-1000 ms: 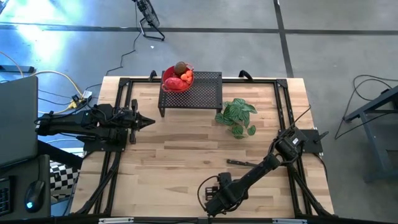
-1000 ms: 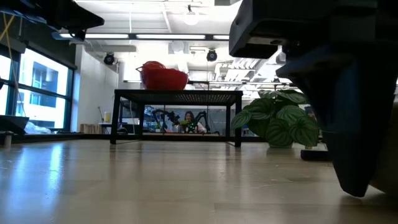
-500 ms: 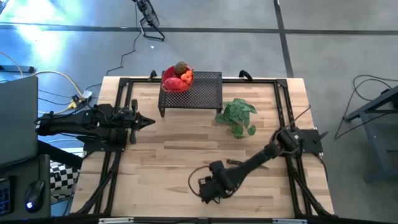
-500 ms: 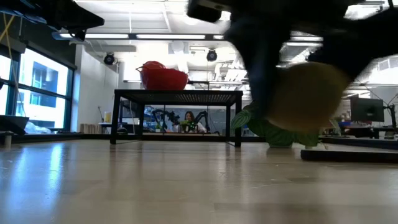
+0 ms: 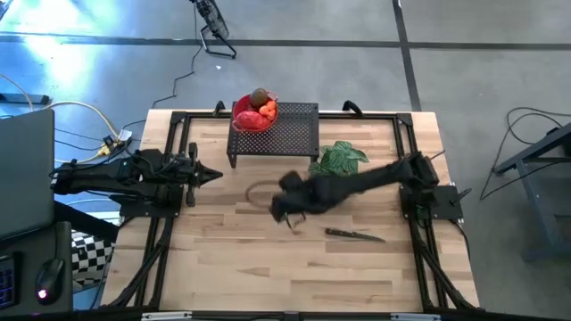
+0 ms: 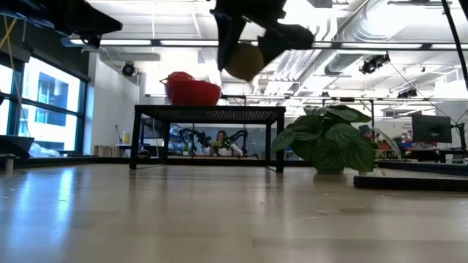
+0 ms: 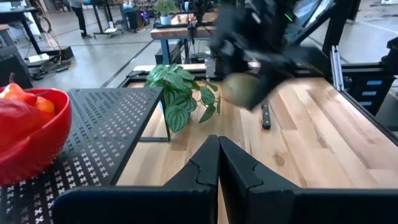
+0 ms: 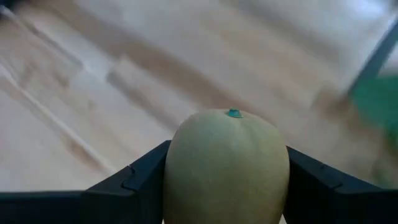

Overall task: Pick & Place Fruit
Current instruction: Put the brown kiwi in the red strainer bowl on the shelf

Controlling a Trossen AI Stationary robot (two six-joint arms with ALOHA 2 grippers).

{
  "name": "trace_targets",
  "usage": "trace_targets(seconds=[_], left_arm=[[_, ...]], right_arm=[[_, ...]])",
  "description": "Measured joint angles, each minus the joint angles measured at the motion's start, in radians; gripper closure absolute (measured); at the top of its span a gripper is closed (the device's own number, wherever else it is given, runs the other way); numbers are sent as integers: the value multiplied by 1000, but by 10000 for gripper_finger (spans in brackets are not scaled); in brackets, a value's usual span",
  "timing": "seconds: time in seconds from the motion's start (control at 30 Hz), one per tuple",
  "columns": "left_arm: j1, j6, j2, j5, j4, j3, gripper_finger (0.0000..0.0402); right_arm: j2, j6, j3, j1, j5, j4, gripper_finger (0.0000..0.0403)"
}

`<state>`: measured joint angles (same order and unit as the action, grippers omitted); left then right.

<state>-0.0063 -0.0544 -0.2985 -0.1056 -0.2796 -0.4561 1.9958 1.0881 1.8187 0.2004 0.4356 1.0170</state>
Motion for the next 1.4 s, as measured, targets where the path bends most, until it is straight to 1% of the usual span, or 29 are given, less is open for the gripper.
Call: trace_targets(seconds=[0.17,0.27,0.43,0.63,0.77,0.8,0.93,1.0,1.1,1.17,1.27,1.4], left_arm=[[0,0,0,0,-26,0,402],[0,0,0,0,-26,0,402],[0,11,0,1,-3,0,402],[0,44,0,1,-2,0,402],[0,37,0,-1,-1,0,402],[0,39,0,-7,4,0,402],[0,45,0,-41,33,0,402],[0,25,0,-45,55,0,402],[0,-20,0,-65,95,0,402],[0,-60,0,-91,126,0,402],[0,-117,0,-126,159,0,402],[0,-160,0,-148,179,-1,402]], right_arm=[[-75,-248,0,-123,1,-103,174],[-113,-359,0,-190,-4,-185,173],[-139,-525,0,-273,-25,-352,173],[-139,-664,0,-360,-146,-542,173],[-133,-754,0,-411,-159,-629,173],[-133,-771,0,-427,-174,-648,173],[-126,-779,0,-497,-306,-717,172],[-121,-781,0,-528,-343,-727,172],[-100,-807,0,-553,-367,-779,172],[-94,-826,0,-569,-388,-786,172],[-68,-847,2,-583,-409,-845,172],[-24,-868,-1,-591,-411,-910,172]])
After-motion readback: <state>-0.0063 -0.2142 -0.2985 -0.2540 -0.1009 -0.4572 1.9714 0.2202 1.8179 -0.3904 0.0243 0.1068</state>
